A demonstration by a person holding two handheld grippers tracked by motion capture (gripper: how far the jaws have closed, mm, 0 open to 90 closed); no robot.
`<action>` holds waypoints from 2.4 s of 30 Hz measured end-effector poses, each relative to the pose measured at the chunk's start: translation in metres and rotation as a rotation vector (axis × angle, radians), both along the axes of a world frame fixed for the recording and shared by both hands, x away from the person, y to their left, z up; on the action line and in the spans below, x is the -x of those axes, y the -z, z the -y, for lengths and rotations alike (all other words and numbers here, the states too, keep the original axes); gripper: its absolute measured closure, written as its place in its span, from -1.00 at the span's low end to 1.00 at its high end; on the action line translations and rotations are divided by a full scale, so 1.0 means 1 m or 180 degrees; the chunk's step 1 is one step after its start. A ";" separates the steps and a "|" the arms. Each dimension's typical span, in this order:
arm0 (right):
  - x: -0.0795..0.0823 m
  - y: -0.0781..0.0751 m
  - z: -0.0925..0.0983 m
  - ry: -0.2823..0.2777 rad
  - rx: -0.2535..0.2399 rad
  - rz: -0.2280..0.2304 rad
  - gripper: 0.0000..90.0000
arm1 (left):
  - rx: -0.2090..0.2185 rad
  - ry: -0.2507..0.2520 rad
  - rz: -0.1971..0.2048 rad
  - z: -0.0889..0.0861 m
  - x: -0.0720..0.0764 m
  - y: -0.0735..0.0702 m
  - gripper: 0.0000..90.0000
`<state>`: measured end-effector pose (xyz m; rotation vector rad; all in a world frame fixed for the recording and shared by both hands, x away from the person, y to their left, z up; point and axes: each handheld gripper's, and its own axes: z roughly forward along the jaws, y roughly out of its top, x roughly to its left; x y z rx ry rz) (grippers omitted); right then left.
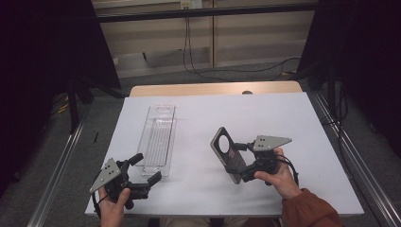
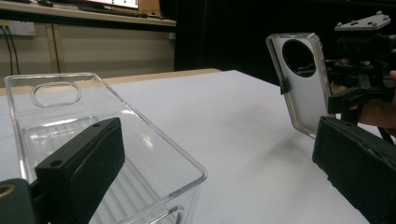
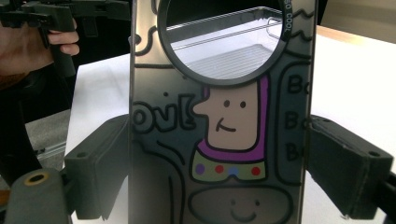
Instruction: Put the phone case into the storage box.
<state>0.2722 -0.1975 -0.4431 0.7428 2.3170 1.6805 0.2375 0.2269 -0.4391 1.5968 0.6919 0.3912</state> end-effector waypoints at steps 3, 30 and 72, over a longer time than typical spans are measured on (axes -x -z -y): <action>0.001 0.000 0.000 -0.0028 -0.0026 0.0014 -0.73 | 0.0031 0.0058 -0.0031 0.005 -0.002 0.000 -0.90; 0.013 0.000 -0.008 -0.0306 -0.0315 0.0145 -0.73 | 0.0176 0.1080 0.0117 0.055 -0.032 -0.014 -0.95; 0.016 0.003 -0.013 -0.0808 -0.0437 0.0237 -0.73 | 0.0269 0.2234 0.0373 0.146 -0.057 -0.024 -0.94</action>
